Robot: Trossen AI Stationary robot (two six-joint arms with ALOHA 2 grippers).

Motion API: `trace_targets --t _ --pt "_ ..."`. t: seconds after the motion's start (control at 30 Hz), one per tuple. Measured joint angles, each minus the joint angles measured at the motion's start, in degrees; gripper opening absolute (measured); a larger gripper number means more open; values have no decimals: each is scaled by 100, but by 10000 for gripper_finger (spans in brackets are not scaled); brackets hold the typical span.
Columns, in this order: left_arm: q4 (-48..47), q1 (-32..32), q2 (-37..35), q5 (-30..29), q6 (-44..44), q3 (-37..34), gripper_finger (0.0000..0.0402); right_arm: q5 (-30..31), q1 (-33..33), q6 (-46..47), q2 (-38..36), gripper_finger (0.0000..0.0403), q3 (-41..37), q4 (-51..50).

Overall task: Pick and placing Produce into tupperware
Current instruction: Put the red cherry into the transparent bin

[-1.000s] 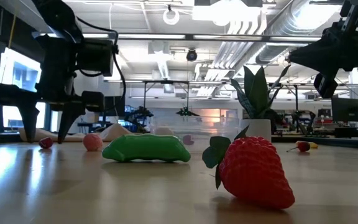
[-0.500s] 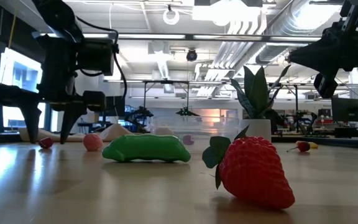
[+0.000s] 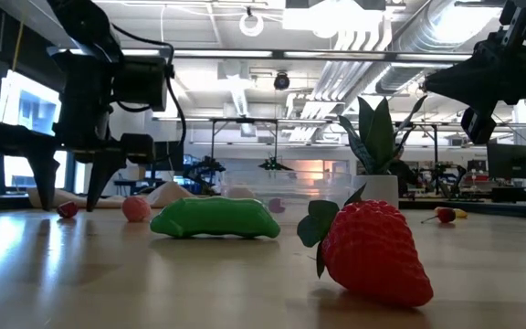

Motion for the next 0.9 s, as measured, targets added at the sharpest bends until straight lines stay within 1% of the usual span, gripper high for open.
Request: trace_targets --t 0.1,0.47,0.53,0.77,0.9 --pt "-4 0 1 94 -2 0 209 0 0 0 0 36 0 0" --pt "-56 0 1 82 -2 2 205 0 0 -2 0 36 -1 0" --pt "-52 0 1 80 -7 2 194 -1 0 0 -2 36 0 0" --pt "-33 0 3 97 -136 2 137 1 0 0 -1 36 0 0" --pt "10 0 3 158 -179 4 116 1 0 0 -2 36 0 0"
